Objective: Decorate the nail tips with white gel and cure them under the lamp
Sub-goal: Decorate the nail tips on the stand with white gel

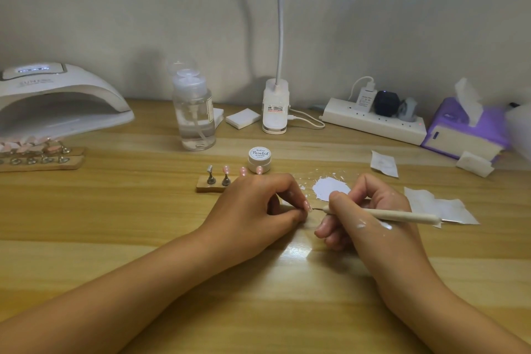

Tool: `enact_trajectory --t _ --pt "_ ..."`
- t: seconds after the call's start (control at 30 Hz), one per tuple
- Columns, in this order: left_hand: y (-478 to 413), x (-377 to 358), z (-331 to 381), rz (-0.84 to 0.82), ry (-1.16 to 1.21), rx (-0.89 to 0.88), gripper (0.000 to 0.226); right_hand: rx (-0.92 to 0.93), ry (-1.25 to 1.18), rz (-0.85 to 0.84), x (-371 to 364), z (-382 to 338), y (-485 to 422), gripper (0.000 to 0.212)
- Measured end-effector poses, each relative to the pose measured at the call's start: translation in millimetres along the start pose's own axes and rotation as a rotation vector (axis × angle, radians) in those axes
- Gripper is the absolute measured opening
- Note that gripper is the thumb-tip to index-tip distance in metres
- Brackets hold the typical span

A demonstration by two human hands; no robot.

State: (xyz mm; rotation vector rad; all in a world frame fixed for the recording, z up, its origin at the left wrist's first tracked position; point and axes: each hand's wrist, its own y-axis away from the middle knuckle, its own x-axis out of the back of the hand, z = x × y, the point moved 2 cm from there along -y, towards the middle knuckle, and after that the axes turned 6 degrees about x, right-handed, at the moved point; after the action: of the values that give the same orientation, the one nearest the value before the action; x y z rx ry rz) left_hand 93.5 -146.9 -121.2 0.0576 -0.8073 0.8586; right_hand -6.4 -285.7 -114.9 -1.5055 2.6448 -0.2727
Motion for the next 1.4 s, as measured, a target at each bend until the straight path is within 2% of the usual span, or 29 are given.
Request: enact_trajectory --t 0.87,1.1,1.27,1.4 --pt "0.3 -0.6 -0.6 0.006 0.009 -0.011 0.010 0.043 -0.007 -0.046 -1.4 1.8 1.6 0.027" --pt "0.3 -1.1 -1.2 0.006 0.018 -0.014 0.012 0.045 -0.059 0.003 0.8 1.0 1.3 0.029" --pt "0.0 -2.3 -3.0 -0.001 0.004 -0.026 0.010 0.119 -0.107 0.132 5.6 0.7 1.7 0.031" --pt "0.7 -1.9 -2.4 0.021 0.016 -0.075 0.009 0.257 0.021 0.148 8.5 -1.7 3.5 0.024"
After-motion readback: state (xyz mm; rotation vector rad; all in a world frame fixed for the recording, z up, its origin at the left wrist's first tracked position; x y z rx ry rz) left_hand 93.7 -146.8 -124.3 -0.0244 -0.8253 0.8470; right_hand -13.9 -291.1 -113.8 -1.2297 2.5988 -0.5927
